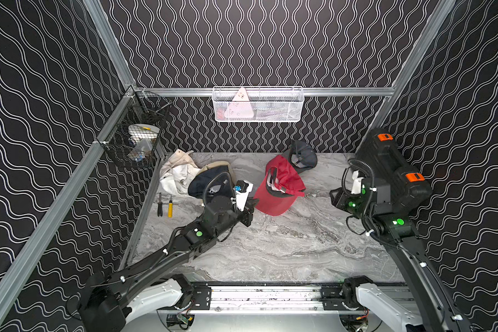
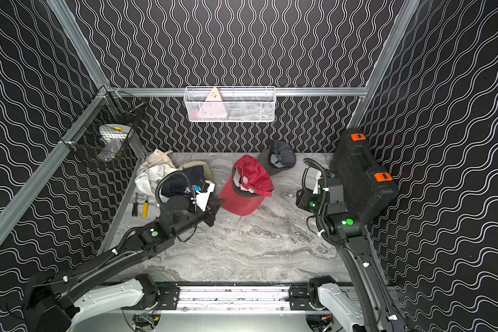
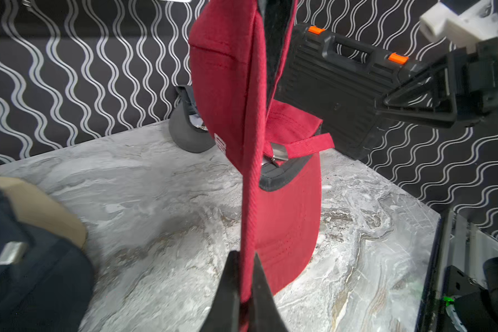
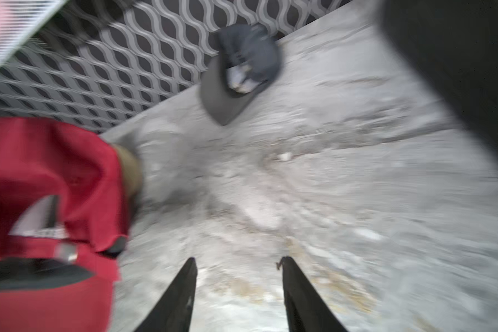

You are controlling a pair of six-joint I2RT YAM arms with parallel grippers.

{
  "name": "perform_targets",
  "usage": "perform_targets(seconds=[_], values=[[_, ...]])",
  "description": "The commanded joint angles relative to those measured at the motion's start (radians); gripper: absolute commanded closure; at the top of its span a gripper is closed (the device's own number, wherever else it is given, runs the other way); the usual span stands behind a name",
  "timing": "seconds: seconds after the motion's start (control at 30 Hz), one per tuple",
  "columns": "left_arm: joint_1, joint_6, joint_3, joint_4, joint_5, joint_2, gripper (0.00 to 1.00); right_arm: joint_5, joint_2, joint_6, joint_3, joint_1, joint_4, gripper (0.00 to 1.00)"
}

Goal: Open the adjustable buckle of the baseball cap
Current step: Pick up the baseball cap.

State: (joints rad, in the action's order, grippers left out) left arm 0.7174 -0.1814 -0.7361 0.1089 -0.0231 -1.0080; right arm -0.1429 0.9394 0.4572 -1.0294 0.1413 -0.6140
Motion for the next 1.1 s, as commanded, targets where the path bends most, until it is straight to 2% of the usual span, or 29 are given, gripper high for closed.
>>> perform_targets(seconds=[0.0,0.17,0.3,0.5,0.7,0.83,1.0,1.07], values=[[0.01,0.025,0.01,-0.026,-0.043,0.038,1.0,-0.333,0.018,0.093,0.022,-0.027,0.166,0.48],[0.022,0.022,0.014,-0.032,-0.037,0.06,1.0,-0.515,0.101,0.162,0.039,-0.04,0.288,0.41],[0.032,0.013,0.018,-0.035,-0.035,0.08,1.0,-0.524,0.14,0.18,0.045,-0.042,0.335,0.41],[0.046,0.002,0.018,-0.044,-0.029,0.107,1.0,-0.604,0.211,0.199,0.041,-0.039,0.386,0.41],[0.059,-0.003,0.018,-0.04,-0.026,0.101,1.0,-0.637,0.206,0.208,0.08,-0.02,0.424,0.41],[0.078,-0.003,0.014,-0.028,-0.033,0.083,1.0,-0.615,0.208,0.201,0.094,0.027,0.426,0.41],[0.1,0.0,0.009,-0.021,-0.042,0.077,1.0,-0.621,0.212,0.212,0.111,0.041,0.447,0.49],[0.104,0.0,0.005,-0.024,-0.043,0.073,1.0,-0.626,0.211,0.213,0.111,0.043,0.45,0.59]])
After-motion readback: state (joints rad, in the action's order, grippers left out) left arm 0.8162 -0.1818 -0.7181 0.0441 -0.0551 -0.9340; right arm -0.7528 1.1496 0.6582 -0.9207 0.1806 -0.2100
